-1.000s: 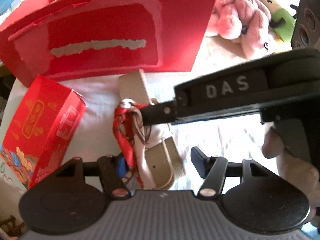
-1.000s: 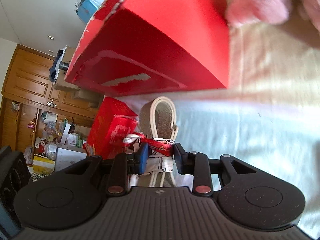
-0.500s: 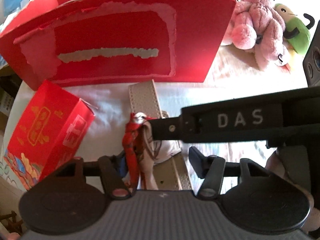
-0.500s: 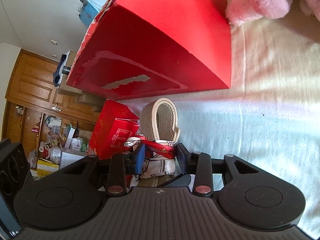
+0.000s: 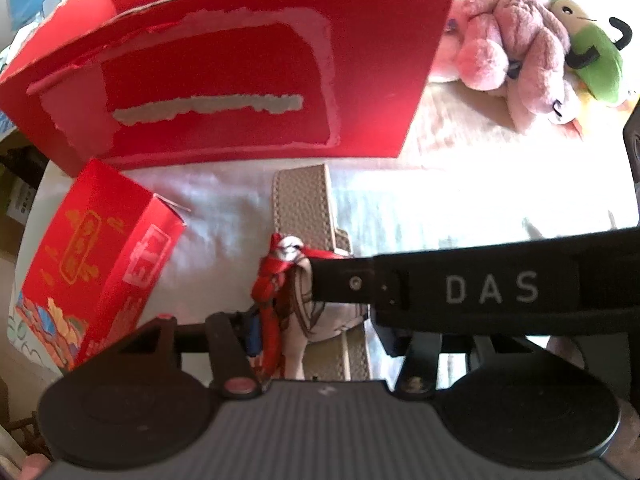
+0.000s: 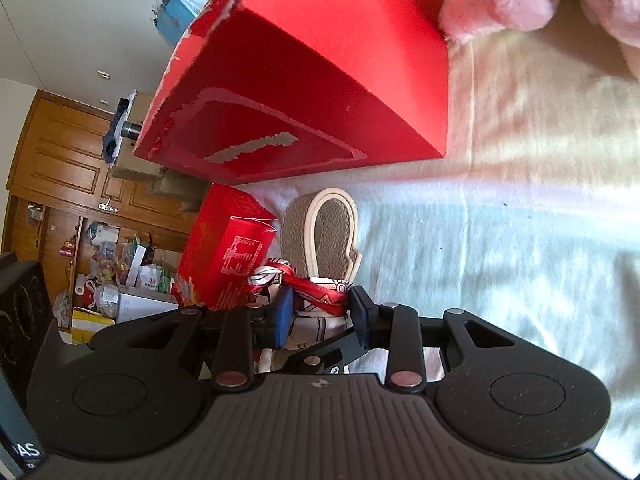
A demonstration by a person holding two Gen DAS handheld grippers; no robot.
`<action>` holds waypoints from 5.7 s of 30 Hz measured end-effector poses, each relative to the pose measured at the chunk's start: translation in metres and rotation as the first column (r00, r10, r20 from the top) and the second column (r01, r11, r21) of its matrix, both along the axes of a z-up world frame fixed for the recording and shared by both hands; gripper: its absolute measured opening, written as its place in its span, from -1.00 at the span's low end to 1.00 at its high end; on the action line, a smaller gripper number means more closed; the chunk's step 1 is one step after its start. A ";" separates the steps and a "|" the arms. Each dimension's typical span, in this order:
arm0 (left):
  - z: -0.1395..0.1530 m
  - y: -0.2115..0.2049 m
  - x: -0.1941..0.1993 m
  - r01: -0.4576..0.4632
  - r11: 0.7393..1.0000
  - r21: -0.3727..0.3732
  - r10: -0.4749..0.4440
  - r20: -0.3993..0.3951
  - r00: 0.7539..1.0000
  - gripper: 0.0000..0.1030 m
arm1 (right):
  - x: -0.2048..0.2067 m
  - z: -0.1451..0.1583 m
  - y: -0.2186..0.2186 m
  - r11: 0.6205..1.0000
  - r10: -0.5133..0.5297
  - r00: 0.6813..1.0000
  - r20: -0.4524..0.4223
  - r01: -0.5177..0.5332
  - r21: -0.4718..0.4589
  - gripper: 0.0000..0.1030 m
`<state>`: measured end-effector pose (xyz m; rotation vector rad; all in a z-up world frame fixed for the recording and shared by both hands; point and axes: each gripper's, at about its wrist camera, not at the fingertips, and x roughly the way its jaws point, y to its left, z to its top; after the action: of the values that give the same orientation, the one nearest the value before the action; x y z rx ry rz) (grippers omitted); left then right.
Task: Organize objects
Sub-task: 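Close the right gripper on the strap's ribbon knot and lift, then carry the beige strap with the right gripper over and into the box, then lower the strap to the box floor and open the right gripper, then withdraw the right gripper up out of the red box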
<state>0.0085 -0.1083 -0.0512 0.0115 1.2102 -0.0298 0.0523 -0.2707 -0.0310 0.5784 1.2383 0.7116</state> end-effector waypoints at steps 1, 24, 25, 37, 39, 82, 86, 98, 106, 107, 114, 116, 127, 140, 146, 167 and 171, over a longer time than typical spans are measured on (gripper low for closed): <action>0.002 -0.002 -0.001 0.005 1.000 0.006 -0.005 -0.001 1.000 -0.01 | 0.000 0.001 -0.001 1.000 0.000 1.000 -0.001 0.000 0.001 -0.32; 0.039 -0.081 0.030 0.326 0.945 -0.003 -0.325 0.071 0.943 -0.01 | -0.013 0.046 -0.051 0.963 -0.267 0.960 0.082 0.269 -0.013 -0.32; 0.042 -0.083 0.031 0.351 0.936 -0.005 -0.350 0.077 0.934 -0.01 | -0.015 0.050 -0.053 0.956 -0.291 0.952 0.091 0.293 -0.013 -0.32; 0.096 -0.081 0.042 0.581 0.813 -0.029 -0.564 0.208 0.799 -0.01 | -0.031 0.103 -0.044 0.848 -0.511 0.824 0.246 0.530 -0.017 -0.32; 0.102 -0.075 0.046 0.594 0.804 -0.030 -0.573 0.228 0.787 -0.01 | -0.029 0.111 -0.040 0.837 -0.520 0.807 0.280 0.547 -0.020 -0.32; 0.041 0.105 0.215 0.285 0.953 -0.105 -0.289 -0.022 0.957 -0.01 | 0.167 0.058 0.152 0.972 -0.126 0.988 0.092 0.142 -0.189 -0.50; 0.037 0.101 0.216 0.302 0.949 -0.086 -0.306 -0.030 0.952 0.04 | 0.170 0.051 0.149 0.963 -0.139 0.987 0.075 0.152 -0.223 -0.51; 0.029 0.103 0.223 0.323 0.946 -0.045 -0.325 -0.051 0.944 0.36 | 0.171 0.046 0.146 0.948 -0.131 0.990 0.048 0.139 -0.286 -0.55; 0.027 0.112 0.226 0.276 0.959 -0.059 -0.280 -0.060 0.958 0.54 | 0.173 0.038 0.139 0.953 -0.160 0.987 0.022 0.160 -0.257 -0.53; 0.026 0.113 0.226 0.268 0.962 -0.057 -0.271 -0.061 0.961 0.56 | 0.173 0.038 0.138 0.954 -0.164 0.986 0.018 0.164 -0.250 -0.52; 0.027 0.114 0.226 0.245 0.969 -0.021 -0.246 -0.052 0.968 0.69 | 0.171 0.039 0.136 0.958 -0.171 0.985 0.031 0.173 -0.229 -0.46; 0.027 0.115 0.226 0.236 0.972 -0.009 -0.236 -0.049 0.971 0.71 | 0.171 0.040 0.135 0.960 -0.172 0.984 0.043 0.177 -0.217 -0.41; 0.026 0.111 0.229 0.227 0.974 0.006 -0.227 -0.053 0.973 0.72 | 0.173 0.039 0.141 0.960 -0.172 0.983 0.062 0.181 -0.212 -0.42; 0.030 0.104 0.231 0.244 0.969 0.038 -0.243 -0.029 0.970 0.59 | 0.173 0.038 0.144 0.957 -0.182 0.978 0.104 0.201 -0.207 -0.45; 0.029 0.098 0.228 0.235 0.970 0.065 -0.235 -0.006 0.972 0.61 | 0.169 0.038 0.136 0.954 -0.191 0.974 0.120 0.213 -0.209 -0.47; 0.040 0.095 0.216 0.182 0.970 0.161 -0.200 0.099 0.975 0.61 | 0.158 0.043 0.137 0.925 -0.246 0.939 0.240 0.301 -0.232 -0.51; 0.041 0.093 0.216 0.182 0.968 0.171 -0.203 0.111 0.973 0.61 | 0.156 0.044 0.137 0.921 -0.253 0.931 0.263 0.315 -0.230 -0.51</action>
<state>0.2247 -0.0151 -0.0107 0.2684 1.0768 -0.1008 0.2080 -0.1338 0.0134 0.4266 0.9872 0.3428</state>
